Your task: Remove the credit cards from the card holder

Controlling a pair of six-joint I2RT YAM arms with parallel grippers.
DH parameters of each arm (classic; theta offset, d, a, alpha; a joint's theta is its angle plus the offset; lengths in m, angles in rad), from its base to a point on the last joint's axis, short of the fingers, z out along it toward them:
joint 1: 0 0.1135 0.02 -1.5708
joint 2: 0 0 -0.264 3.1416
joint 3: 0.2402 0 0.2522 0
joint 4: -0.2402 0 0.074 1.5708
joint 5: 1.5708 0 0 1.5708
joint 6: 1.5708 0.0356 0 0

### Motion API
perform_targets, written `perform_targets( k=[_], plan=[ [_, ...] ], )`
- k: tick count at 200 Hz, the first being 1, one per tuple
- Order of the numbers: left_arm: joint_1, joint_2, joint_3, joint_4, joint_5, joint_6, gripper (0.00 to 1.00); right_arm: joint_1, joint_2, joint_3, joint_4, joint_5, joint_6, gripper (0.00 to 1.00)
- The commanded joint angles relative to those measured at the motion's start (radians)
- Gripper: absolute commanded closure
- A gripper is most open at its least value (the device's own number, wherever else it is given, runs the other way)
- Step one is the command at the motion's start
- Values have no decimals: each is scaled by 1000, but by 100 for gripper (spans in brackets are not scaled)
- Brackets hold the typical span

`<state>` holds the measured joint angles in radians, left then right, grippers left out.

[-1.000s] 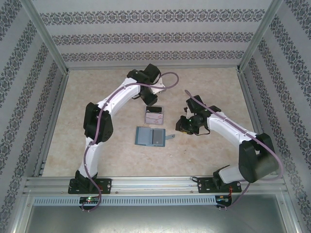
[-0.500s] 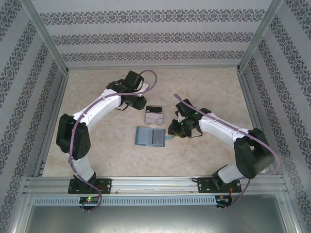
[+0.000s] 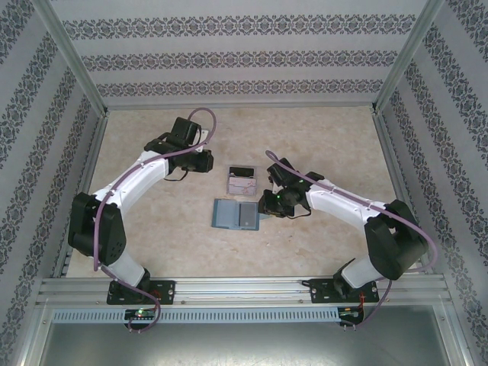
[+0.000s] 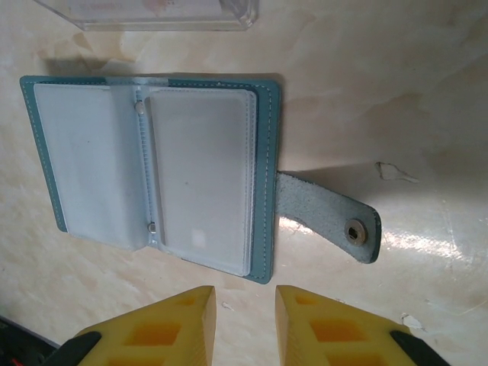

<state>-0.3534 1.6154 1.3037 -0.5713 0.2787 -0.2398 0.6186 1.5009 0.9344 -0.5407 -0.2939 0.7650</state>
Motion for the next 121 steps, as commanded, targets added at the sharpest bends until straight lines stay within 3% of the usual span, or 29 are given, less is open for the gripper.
perform_targets(
  k=[1,33,62,89,121],
  plan=[
    [-2,9,18,-27,65,-79,87,15,2,23,3,43,32,73],
    [-10,20,33,-131,30,-153,90,21,9,22,8,49,40,73],
    [-34,-48,-63,-77,12,-267,95,21,43,32,23,36,36,73],
    [-66,-45,-88,-102,61,-339,93,21,84,41,47,2,27,73],
    [-110,-65,-185,12,107,-427,92,20,142,58,51,-23,4,73]
  ],
)
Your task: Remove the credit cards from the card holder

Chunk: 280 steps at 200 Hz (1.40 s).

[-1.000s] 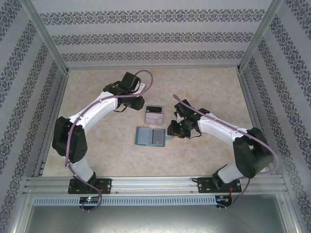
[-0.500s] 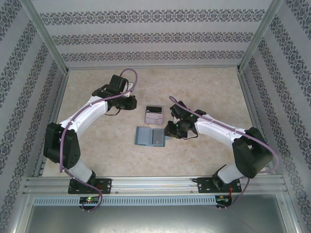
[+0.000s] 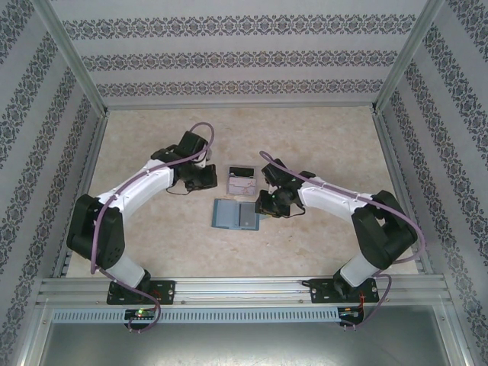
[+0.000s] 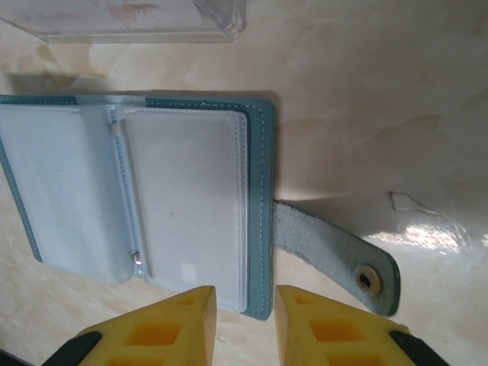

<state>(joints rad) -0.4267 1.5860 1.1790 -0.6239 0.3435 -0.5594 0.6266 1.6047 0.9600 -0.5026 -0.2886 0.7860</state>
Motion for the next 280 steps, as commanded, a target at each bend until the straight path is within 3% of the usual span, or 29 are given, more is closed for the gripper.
perform_targets(
  k=[1,39,59,101,176,205,280],
  plan=[
    [-39,-35,-62,67,41,-109,92,12,39,33,13,-29,-18,73],
    [-107,-50,-118,149,-6,-169,82,-3,98,61,-2,-45,-60,74],
    [-137,-39,-148,215,25,-195,78,-11,120,72,-9,-50,-77,74],
    [-215,22,-148,275,40,-230,80,-27,139,77,-34,-36,-106,74],
    [-269,143,-88,283,86,-253,90,-48,159,36,-16,-29,-117,76],
    [-285,178,-74,292,104,-261,90,-49,175,24,8,-46,-111,82],
    [-311,249,-56,349,157,-290,89,-54,170,2,27,-53,-108,84]
  ],
)
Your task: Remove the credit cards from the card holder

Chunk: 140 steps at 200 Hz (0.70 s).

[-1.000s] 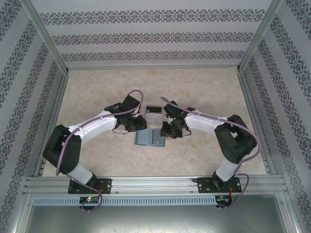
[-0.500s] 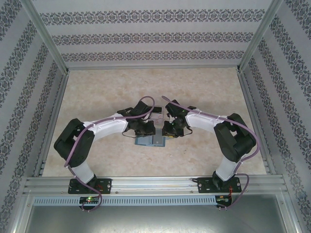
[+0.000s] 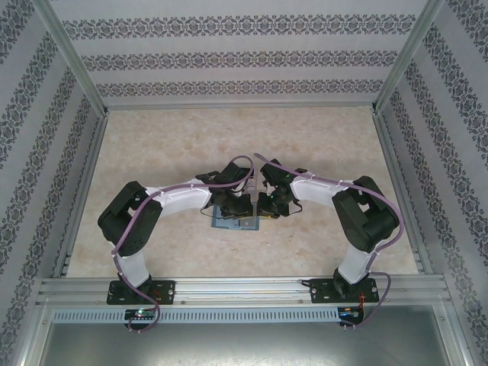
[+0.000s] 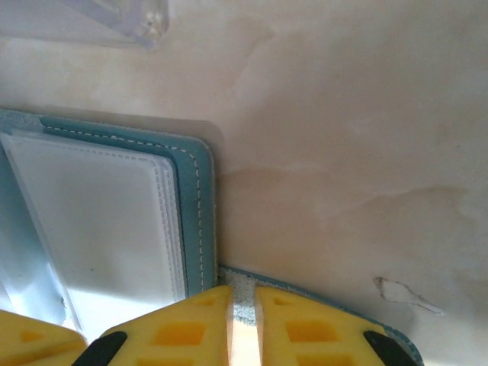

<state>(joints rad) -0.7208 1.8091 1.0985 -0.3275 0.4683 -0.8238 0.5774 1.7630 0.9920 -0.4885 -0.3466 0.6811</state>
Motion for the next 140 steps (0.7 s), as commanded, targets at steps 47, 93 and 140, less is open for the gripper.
perform_targets(
  k=[47,93,140],
  plan=[
    [-22,63,16,81,47,-40,86,-7,0,-46,19,2,1,83],
    [-23,84,39,-34,-29,9,82,-10,-7,-49,18,3,2,82],
    [-26,93,95,-197,-132,79,73,-11,-14,-47,13,6,3,82]
  ],
)
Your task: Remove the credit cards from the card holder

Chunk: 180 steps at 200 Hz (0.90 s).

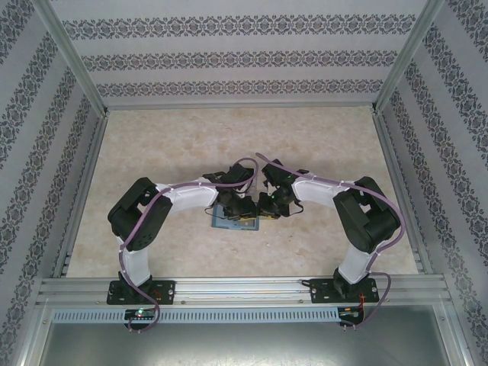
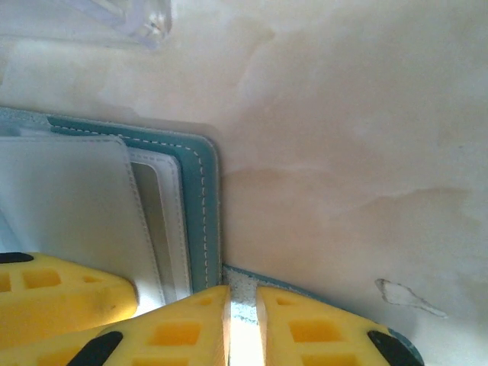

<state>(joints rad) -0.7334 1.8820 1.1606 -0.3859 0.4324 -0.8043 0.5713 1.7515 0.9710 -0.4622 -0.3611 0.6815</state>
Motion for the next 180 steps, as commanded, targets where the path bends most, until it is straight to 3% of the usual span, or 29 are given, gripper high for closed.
perform_targets(
  k=[1,110,150,180],
  plan=[
    [-14,21,34,-141,-98,61,73,-4,-3,-26,-13,21,3,82],
    [-63,33,205,-431,-350,137,59,-4,-21,-34,-20,24,6,80],
    [-66,36,217,-415,-315,138,55,-4,-24,-38,-20,25,7,80],
    [-67,3,179,-303,-225,112,63,-5,-29,-45,-16,27,9,80]
  ],
)
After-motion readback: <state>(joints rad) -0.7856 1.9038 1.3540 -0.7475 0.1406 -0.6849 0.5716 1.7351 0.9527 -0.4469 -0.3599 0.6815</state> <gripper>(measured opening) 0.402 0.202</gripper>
